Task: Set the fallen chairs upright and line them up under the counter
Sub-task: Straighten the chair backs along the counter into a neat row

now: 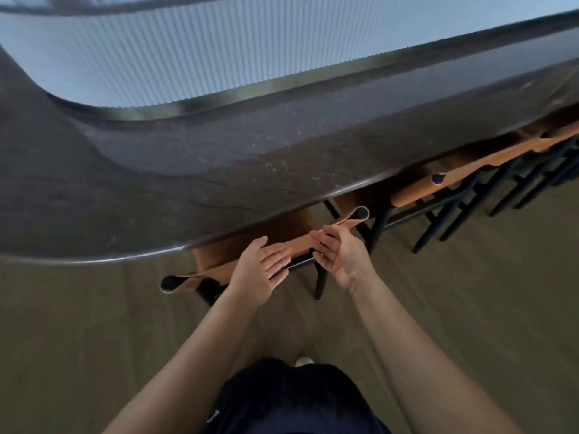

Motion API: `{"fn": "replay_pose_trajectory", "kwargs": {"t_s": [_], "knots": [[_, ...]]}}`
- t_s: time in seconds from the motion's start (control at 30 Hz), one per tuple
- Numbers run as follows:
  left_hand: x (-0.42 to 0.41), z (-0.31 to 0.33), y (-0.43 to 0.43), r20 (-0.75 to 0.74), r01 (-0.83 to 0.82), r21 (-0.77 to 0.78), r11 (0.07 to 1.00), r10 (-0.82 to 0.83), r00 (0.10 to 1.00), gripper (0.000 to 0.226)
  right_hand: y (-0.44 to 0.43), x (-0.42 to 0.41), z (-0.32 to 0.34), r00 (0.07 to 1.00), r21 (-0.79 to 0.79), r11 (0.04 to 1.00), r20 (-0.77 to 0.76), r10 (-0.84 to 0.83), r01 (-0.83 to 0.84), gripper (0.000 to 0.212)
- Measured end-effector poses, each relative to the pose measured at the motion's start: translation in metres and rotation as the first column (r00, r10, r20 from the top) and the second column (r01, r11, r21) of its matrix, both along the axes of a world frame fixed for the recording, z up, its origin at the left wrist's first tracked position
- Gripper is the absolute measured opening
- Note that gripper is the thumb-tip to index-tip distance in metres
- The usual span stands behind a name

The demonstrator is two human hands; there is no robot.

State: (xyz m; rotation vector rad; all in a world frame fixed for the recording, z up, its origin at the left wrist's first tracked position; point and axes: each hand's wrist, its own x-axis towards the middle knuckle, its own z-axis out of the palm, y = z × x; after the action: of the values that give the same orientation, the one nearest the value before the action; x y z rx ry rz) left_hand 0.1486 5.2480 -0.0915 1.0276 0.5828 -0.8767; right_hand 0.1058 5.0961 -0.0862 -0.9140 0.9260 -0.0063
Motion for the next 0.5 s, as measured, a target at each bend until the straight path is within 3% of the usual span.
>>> {"fn": "replay_pose_trajectory", "kwargs": {"t_s": [0.27,0.5], "knots": [[-0.024,-0.031,0.026,-0.039,-0.217,0.049,0.975,0.218,0.975,0.044,-0.009,0.002,-0.026,0.993,0.059,0.993,-0.036,0.109,-0.107,0.021],[0.004,-0.041,0.043,-0.113,-0.435,0.135,0.890,0.450,0.886,0.049,-0.017,0.024,-0.034,0.984,0.108,0.990,-0.138,0.109,-0.094,0.022]]}}
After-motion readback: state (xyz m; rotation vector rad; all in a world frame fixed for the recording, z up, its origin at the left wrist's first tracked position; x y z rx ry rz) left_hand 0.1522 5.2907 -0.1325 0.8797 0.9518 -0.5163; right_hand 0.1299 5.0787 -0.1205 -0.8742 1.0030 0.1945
